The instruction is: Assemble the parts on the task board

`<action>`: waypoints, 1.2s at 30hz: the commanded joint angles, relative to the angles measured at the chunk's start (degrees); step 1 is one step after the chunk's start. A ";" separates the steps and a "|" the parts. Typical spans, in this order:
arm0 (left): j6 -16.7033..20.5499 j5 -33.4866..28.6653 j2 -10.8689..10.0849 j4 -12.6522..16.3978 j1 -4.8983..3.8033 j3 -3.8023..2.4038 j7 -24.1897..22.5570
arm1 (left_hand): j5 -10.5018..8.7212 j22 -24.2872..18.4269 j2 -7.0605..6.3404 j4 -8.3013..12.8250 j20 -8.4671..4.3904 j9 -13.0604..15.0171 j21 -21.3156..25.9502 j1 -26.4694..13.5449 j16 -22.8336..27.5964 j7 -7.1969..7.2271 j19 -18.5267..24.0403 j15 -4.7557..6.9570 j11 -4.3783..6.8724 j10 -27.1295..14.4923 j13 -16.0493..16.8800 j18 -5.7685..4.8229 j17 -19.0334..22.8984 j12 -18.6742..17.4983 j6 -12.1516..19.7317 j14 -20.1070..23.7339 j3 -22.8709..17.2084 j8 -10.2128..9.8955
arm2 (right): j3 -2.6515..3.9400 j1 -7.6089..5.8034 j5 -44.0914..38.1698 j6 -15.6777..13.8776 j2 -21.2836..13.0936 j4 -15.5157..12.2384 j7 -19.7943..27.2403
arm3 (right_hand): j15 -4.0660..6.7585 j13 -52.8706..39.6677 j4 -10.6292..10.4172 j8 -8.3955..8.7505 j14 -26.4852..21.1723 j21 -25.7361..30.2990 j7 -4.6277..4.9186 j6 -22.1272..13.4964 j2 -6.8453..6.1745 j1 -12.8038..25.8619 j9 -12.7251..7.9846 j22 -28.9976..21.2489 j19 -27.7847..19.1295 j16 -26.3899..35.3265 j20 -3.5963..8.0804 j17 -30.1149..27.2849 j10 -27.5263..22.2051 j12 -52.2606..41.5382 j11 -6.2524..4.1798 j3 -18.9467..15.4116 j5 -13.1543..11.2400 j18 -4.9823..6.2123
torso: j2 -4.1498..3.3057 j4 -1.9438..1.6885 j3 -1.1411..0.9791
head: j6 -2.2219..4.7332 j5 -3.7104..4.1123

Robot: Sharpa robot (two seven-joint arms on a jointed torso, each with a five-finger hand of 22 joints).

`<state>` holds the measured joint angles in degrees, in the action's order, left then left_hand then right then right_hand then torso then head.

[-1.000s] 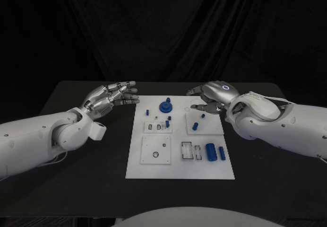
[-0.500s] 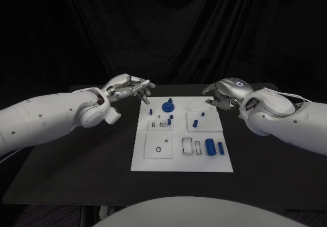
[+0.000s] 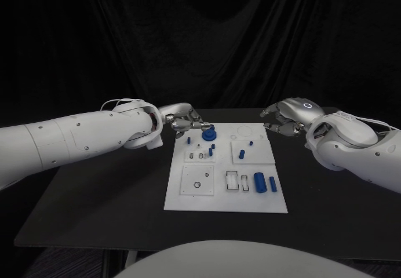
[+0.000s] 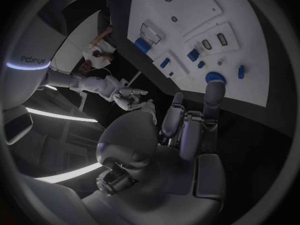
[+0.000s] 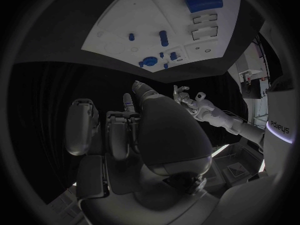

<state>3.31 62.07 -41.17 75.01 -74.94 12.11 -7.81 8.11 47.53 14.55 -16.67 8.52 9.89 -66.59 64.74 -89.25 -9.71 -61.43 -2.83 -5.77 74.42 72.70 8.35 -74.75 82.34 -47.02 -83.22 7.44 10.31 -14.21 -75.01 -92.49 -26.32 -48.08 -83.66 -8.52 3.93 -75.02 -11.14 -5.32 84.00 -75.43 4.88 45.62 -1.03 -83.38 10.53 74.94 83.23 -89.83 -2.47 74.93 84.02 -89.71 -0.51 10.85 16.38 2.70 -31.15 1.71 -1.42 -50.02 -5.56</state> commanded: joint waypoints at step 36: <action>-15.63 6.61 16.00 -6.52 -1.70 -0.05 36.00 | -0.58 30.66 -2.11 1.44 -5.17 41.52 -17.66 -3.83 -0.75 6.19 -20.15 6.04 6.23 15.58 17.30 -5.28 -15.25 7.66 -2.50 -6.78 0.25 17.83 | 0.04 -0.19 -0.37 0.54 0.73 1.78 -2.91 | -0.74 -14.98 -0.67 0.84 6.00 -0.39 0.68 1.74 -0.26 2.44 -0.63 10.91 0.34 -0.17 -0.67 15.07 5.98 -0.29 0.69 0.62 3.03 0.45 | 0.40 1.13 -1.50 | 0.02 -1.25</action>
<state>-12.23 68.57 -25.37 68.64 -76.60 12.12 25.64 7.42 74.94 12.77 -15.08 3.28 51.24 -84.02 61.10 -89.68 -3.78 -81.12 2.89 0.09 84.06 74.95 3.92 -74.93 89.81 -49.44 -83.95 8.03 27.95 -14.21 -75.12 -92.49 -26.02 -47.28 -81.92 -10.73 3.58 -75.02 -11.61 -4.82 83.96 -75.43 5.58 46.96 -1.28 -81.32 10.00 74.91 83.59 -89.83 -2.82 74.92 84.03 -89.70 -0.09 11.32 19.25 2.69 -30.78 2.87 -2.77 -49.99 -6.86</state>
